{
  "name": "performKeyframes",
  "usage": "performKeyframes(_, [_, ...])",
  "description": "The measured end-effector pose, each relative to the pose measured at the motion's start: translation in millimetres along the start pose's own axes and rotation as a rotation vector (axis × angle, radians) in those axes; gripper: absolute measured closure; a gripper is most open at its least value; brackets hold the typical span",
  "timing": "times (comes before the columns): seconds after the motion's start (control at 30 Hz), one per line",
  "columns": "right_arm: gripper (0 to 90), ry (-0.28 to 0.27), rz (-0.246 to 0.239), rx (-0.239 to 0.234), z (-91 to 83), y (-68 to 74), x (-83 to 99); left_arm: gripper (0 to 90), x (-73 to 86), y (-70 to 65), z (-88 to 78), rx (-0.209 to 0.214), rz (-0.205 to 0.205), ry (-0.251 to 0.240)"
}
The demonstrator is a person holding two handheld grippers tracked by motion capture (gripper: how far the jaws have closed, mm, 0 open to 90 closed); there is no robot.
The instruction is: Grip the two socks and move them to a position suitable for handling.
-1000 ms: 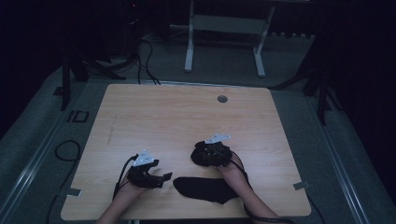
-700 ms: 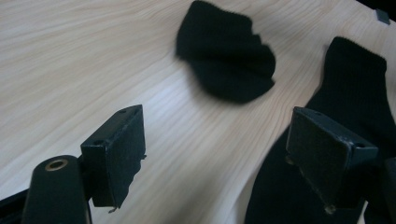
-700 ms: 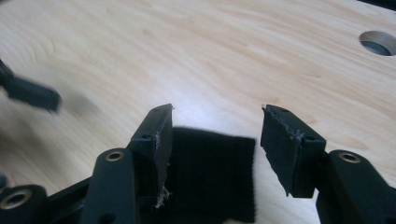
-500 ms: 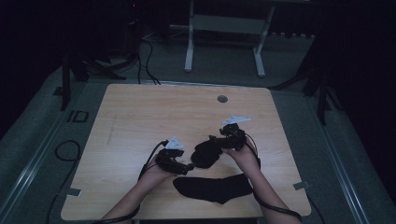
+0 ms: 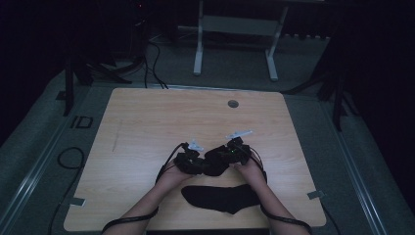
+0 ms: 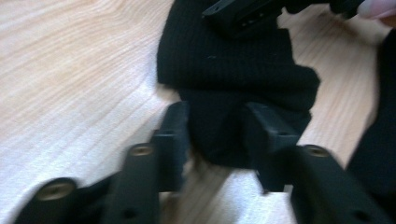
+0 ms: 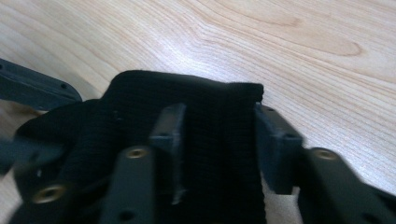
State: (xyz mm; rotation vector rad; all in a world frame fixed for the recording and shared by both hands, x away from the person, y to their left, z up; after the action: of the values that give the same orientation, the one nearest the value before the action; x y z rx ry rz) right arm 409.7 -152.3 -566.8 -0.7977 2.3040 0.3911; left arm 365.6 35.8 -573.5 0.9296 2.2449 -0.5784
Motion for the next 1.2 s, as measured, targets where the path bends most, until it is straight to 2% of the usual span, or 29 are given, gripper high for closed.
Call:
performKeyframes(0.13, [78.5,-0.011,-0.039,0.027,-2.8,5.6,0.1,84.6,1.0,0.1,1.2,-0.001,-0.015,-0.006])
performKeyframes(0.2, [82.9,-0.025,-0.046,0.042,-5.3,6.6,-0.7,87.0,1.2,-0.7,0.8,-0.001,-0.02,-0.012])
performKeyframes(0.33, [84.8,-0.075,-0.044,0.055,-20.4,6.7,-5.8,87.8,-2.0,-2.1,-9.6,-0.017,-0.009,-0.041])
performKeyframes(0.5, [84.8,-0.167,-0.035,0.059,-58.5,0.7,-15.3,87.8,-8.9,0.5,-39.0,-0.041,0.014,-0.08])
performKeyframes(0.63, [84.7,-0.215,-0.015,0.066,-90.3,-10.5,-16.1,87.6,-12.6,6.5,-67.7,-0.031,0.046,-0.072])
performKeyframes(0.7, [84.7,-0.233,0.001,0.076,-102.9,-16.9,-12.2,87.5,-14.1,12.0,-80.3,-0.059,0.069,-0.068])
performKeyframes(0.77, [84.7,-0.227,0.005,0.084,-111.0,-23.0,-5.7,87.4,-15.2,20.2,-88.0,-0.077,0.077,-0.052])
performKeyframes(0.8, [84.7,-0.231,0.019,0.087,-113.8,-26.6,-1.7,87.4,-15.6,24.6,-90.0,-0.07,0.077,-0.042])
performKeyframes(0.93, [84.6,-0.205,0.051,0.072,-112.2,-36.4,13.8,87.3,-16.0,35.3,-82.8,-0.015,0.088,0.009])
performKeyframes(1.03, [84.4,-0.18,0.039,0.08,-101.9,-34.9,25.8,87.0,-14.4,35.8,-67.2,-0.009,0.116,0.041])
performKeyframes(1.07, [84.4,-0.18,0.039,0.08,-101.9,-34.9,25.8,86.8,-14.4,35.8,-67.2,-0.009,0.116,0.041])
performKeyframes(1.1, [84.3,-0.167,0.028,0.087,-97.7,-34.2,29.9,86.8,-12.1,37.8,-56.0,-0.007,0.107,0.061])
performKeyframes(1.2, [84.3,-0.136,0.069,0.092,-84.8,-41.0,44.6,86.3,-9.4,40.8,-43.6,-0.011,0.103,0.077])
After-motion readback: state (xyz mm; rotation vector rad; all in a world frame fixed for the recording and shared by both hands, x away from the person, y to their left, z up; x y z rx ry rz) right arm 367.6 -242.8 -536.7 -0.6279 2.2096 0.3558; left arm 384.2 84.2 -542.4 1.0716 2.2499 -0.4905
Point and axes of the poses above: each handheld gripper's, and its own axes: z roughly forward along the jaws, x roughly out of its underside, y roughly to its left, the point moved 2 cm from there along z, roughly forward along the jaws, and after that the axes turned 3 degrees about -y, right-handed, at the moved point
